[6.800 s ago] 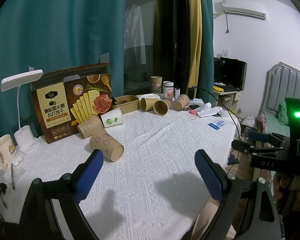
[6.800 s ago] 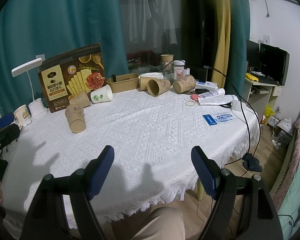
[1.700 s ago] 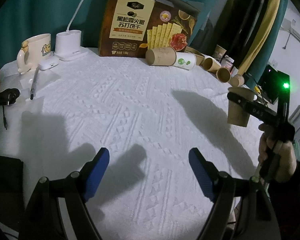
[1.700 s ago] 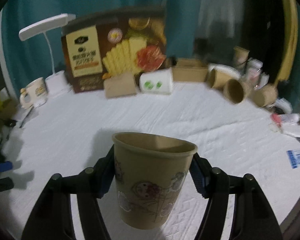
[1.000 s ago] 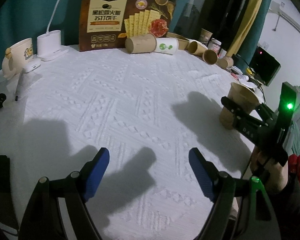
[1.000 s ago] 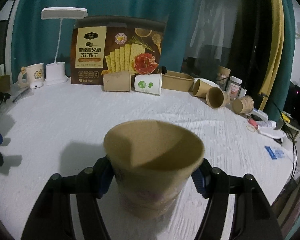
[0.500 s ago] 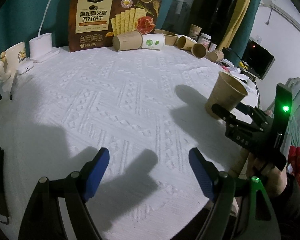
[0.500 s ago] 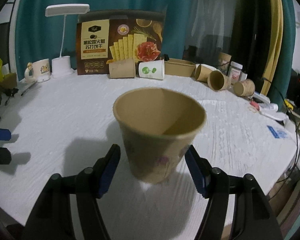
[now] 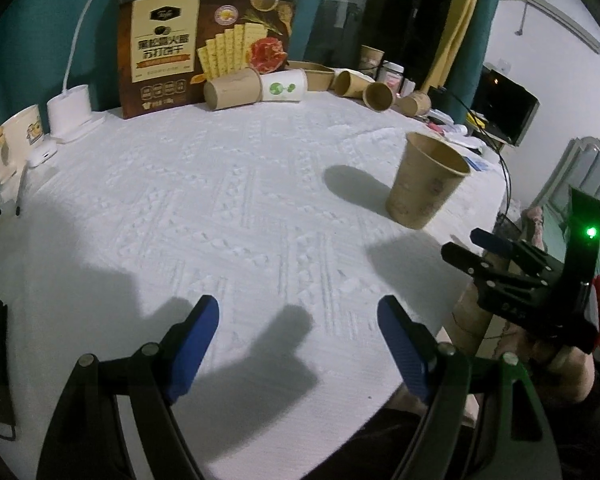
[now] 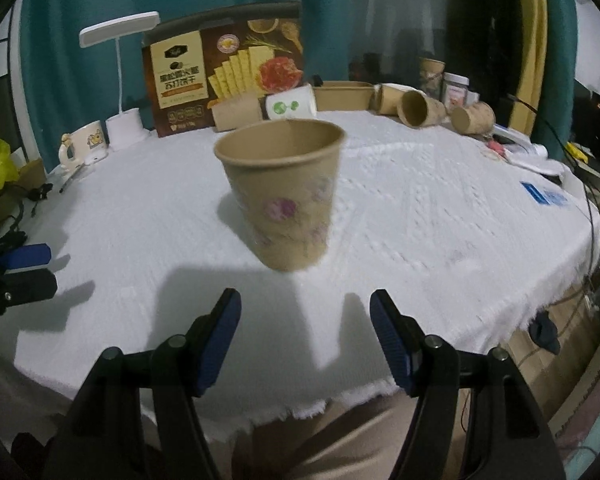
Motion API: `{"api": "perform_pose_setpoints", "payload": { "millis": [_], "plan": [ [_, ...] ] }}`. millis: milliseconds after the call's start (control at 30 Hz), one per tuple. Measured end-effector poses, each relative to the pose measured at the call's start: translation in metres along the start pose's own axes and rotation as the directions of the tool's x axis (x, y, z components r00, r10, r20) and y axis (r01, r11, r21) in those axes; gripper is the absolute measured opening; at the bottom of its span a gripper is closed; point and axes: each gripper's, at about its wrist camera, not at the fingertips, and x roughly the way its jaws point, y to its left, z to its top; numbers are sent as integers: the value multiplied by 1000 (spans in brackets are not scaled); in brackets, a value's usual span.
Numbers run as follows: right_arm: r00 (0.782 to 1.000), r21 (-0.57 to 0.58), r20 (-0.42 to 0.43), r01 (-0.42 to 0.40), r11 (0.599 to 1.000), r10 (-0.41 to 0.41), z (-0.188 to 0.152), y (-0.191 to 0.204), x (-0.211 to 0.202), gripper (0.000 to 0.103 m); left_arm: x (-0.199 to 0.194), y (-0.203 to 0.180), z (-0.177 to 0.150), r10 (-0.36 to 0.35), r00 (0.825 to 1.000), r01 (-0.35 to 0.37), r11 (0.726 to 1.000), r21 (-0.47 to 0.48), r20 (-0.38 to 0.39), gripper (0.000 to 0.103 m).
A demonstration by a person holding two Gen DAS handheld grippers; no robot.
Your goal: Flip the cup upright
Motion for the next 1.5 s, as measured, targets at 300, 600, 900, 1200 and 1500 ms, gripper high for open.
{"api": "perform_pose_setpoints", "payload": {
  "millis": [300, 600, 900, 1200, 1500],
  "plan": [
    [999, 92, -26, 40, 995, -38, -11, -30, -27, 65, 2, -27, 2, -13, 1000, 13, 997, 74, 3, 82],
    [996, 158, -14, 84, 984, -82, -16, -60, -57, 65, -11, -57, 8, -60, 995, 48, 988, 148, 81, 82],
    [991, 191, 23, 125, 974, -132, -8, -81, -89, 65, -28, -74, 22, -158, 980, 137, 977, 164, 121, 82],
    [981, 182, 104, 144, 973, -165, 6, -82, -130, 65, -62, -90, 33, -179, 957, 131, 969, 211, 227, 86],
    [964, 179, 201, 137, 974, -173, 18, -67, -175, 65, -101, -101, 31, -159, 910, 56, 962, 267, 383, 95]
  ]
}}
